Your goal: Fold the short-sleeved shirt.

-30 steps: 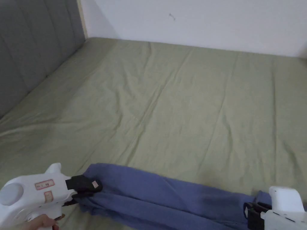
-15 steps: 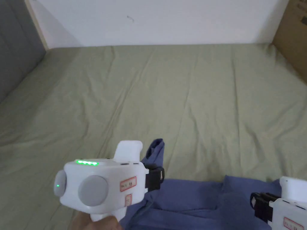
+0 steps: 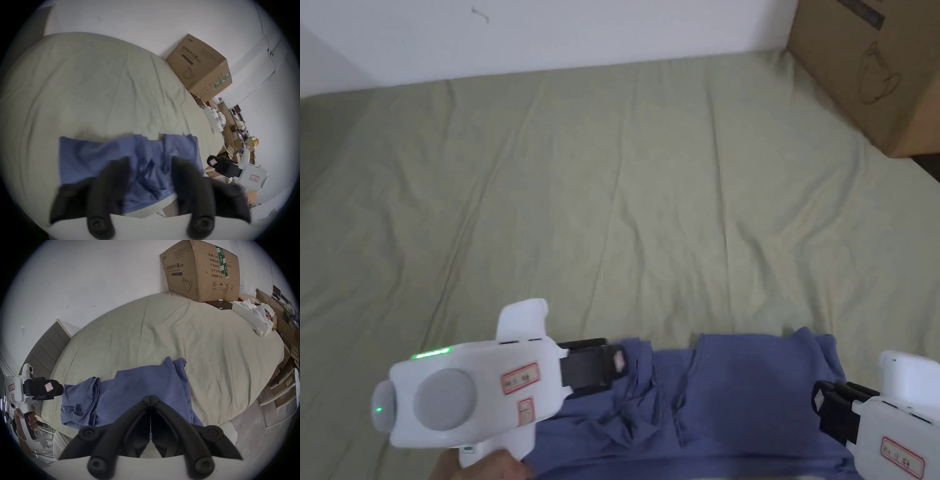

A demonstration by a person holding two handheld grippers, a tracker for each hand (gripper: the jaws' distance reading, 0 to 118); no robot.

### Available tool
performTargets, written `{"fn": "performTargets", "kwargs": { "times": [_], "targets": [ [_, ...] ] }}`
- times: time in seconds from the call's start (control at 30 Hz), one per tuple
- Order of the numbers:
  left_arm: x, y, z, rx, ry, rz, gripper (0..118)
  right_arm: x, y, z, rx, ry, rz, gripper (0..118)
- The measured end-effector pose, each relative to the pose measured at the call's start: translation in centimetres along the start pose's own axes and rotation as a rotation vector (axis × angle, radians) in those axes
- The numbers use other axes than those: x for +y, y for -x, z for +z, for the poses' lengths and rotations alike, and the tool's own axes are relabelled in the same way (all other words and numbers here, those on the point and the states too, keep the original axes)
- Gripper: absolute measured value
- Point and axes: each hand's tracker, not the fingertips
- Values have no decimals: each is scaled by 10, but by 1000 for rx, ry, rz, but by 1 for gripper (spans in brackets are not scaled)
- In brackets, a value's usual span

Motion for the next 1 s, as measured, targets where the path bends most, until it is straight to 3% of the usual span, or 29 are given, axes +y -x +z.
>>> {"fn": "performTargets", "kwargs": {
  "times": [0.13,0.3,0.47,0.63,0.73,0.87,1.0],
  "targets": [
    [-8,27,-5,104,31,45,0,1,3,0,19,-7,11,0],
    [-26,29,-40,27,101,109,0,-1,6,-4,34,4,13,0],
    [-51,-8,-79,-74,267,19,0,-5,6,-5,34,21,13,0],
    [-57,-32,-83,-101,245,-51,0,-7,5,-1,33,29,6,0],
    [-58,-49,-79,-216,270,-40,0,-8,6,-2,24,32,17,0],
    [-65,-74,-76,-201,296,-247,0,-7,7,-2,27,33,0,0],
    [-51,-42,-51,-241,222,-122,0,-5,13,3,16,27,41,0]
  ]
}}
